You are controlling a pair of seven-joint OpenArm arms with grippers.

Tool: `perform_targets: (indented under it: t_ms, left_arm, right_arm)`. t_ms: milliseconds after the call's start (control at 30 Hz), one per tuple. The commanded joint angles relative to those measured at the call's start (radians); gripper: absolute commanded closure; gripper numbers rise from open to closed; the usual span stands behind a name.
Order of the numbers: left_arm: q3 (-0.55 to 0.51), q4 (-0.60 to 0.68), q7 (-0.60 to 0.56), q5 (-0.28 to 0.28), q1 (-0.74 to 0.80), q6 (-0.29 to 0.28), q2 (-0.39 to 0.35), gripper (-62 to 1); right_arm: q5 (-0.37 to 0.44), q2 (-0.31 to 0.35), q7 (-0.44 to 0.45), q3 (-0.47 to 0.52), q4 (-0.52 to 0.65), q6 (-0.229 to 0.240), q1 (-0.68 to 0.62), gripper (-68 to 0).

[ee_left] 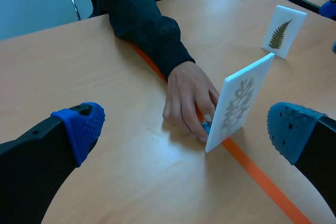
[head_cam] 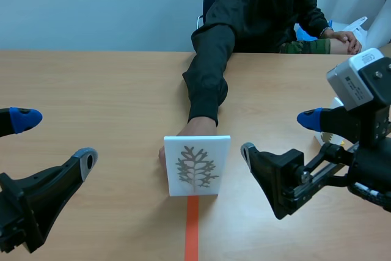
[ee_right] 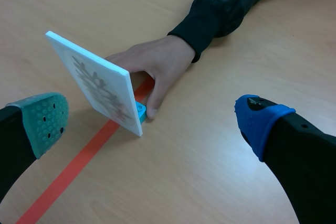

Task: Sort the leaf by its shape. The table is split by an orange tape line. A compound leaf with several leaflets goes to the left side, a simple leaf with one blade goes to the right side. Return to the home posture when a red brick is placed on the table.

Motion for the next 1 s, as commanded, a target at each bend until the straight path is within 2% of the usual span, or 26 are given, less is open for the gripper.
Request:
perform_targets:
  t_ms: [0, 967]
  left_arm:
    - [0.005, 0.013, -0.014, -0.006, -0.003, -0.002, 0.005, -62.3]
    - [0.005, 0.013, -0.014, -0.006, -0.003, -0.002, 0.005, -62.3]
  right_arm:
    - [0.006, 0.005, 0.008, 0.005, 0.004, 0.001, 0.011, -67.9]
    - [0.003, 0.005, -0.011, 0.005, -0.026, 0.005, 0.016, -67.9]
